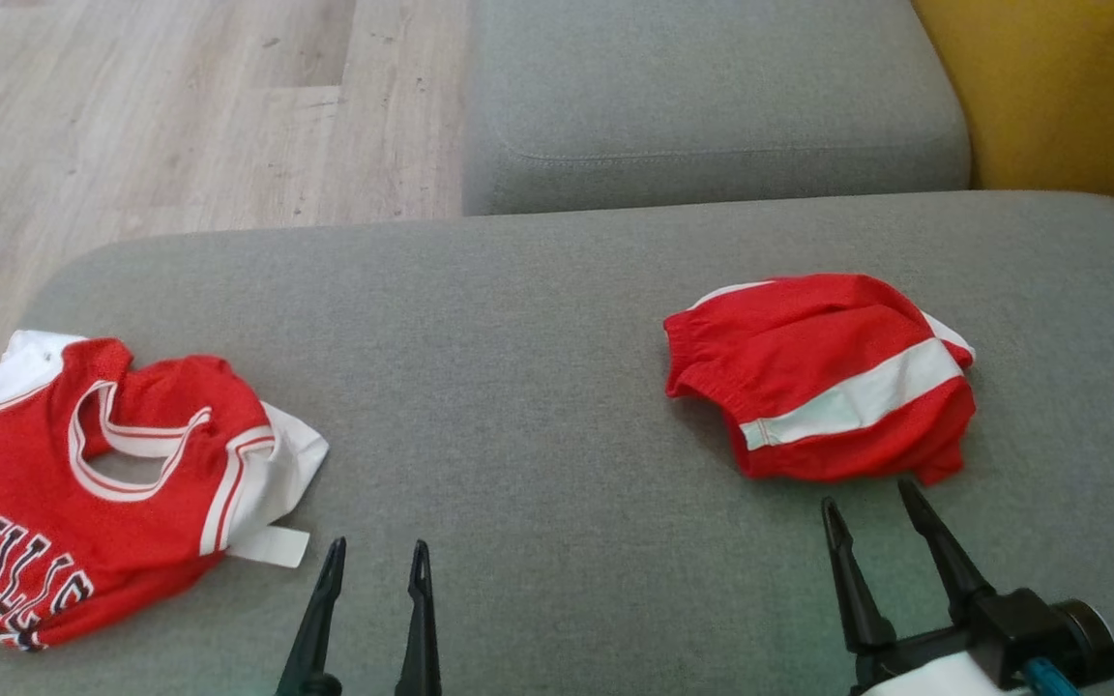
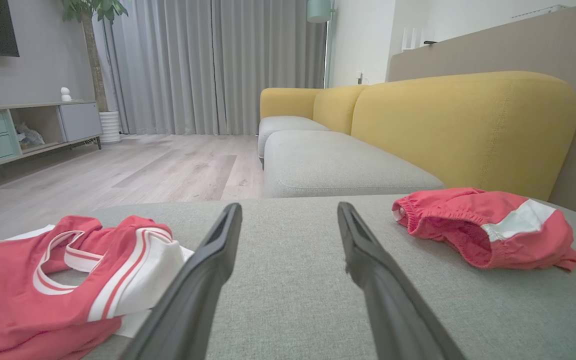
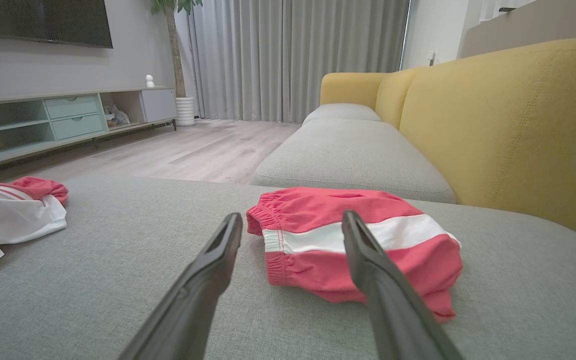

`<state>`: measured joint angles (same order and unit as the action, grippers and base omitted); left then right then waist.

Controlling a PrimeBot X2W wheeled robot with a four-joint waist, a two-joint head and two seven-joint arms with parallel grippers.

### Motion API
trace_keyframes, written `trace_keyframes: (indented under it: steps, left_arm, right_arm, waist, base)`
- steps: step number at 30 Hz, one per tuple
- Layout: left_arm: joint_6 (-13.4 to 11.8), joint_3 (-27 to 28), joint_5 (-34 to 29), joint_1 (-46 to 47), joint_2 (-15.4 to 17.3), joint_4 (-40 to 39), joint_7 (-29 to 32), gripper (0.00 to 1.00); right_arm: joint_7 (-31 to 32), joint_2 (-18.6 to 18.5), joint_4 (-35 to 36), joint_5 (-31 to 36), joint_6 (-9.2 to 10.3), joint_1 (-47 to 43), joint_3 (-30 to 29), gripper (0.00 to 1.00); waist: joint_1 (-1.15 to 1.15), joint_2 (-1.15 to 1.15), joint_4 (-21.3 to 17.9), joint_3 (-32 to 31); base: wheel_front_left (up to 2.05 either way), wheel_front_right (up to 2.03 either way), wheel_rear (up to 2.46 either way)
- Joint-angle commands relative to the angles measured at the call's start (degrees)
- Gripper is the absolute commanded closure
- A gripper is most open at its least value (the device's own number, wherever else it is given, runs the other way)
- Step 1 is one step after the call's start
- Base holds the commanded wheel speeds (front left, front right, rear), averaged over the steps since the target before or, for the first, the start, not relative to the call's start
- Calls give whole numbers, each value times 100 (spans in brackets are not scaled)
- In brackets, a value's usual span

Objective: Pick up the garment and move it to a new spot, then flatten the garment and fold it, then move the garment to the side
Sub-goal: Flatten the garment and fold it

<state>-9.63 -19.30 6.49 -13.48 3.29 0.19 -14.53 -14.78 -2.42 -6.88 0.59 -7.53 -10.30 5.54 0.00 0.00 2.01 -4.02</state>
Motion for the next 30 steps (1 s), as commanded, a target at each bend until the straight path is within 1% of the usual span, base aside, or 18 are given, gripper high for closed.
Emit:
trace_keyframes:
  steps: [1,3,8,13,15,18,19,26,30]
  left_arm:
    - [-51,131,-39,230,-41,-154,-47,0]
    - [-37,109,-34,245,-41,-135,-47,0]
    - [106,-130,-170,453,-41,30,-47,0]
    - [317,-534,-41,860,-41,342,-47,0]
    - [440,-682,209,1059,-41,497,-47,0]
    - [630,-836,838,1427,-41,746,-47,0]
    - [683,-946,1048,1722,-41,998,-47,0]
    - [824,-1502,1726,2800,-41,2033,-47,0]
    - [916,-1709,2041,3199,-41,2423,-47,0]
  right_arm:
    - [-22,-46,192,37,4,181,177,0]
    - [-22,-46,207,41,4,213,204,0]
    - [-22,-46,292,49,4,304,224,0]
    - [-22,-46,402,63,4,489,327,0]
    - [-22,-46,471,66,4,580,365,0]
    - [-22,-46,591,82,4,760,405,0]
    - [-22,-46,654,63,4,858,417,0]
    - [-22,-46,763,-35,4,1142,516,0]
    - [-22,-46,780,-90,4,1227,529,0]
  waist:
    - [0,0,-47,27]
    - [0,0,-110,66]
    - [0,0,-352,215]
    - [0,0,-774,484]
    - [0,0,-981,645]
    - [0,0,-1291,932]
    - [0,0,-1496,1113]
    - [0,0,-2083,1659]
    - [0,0,-2250,1810]
  base:
    - [0,0,0]
    - [0,0,0]
    - [0,0,0]
    - [0,0,0]
    - [0,0,0]
    - [0,0,0]
    - [0,0,0]
    - [0,0,0]
    - [0,0,0]
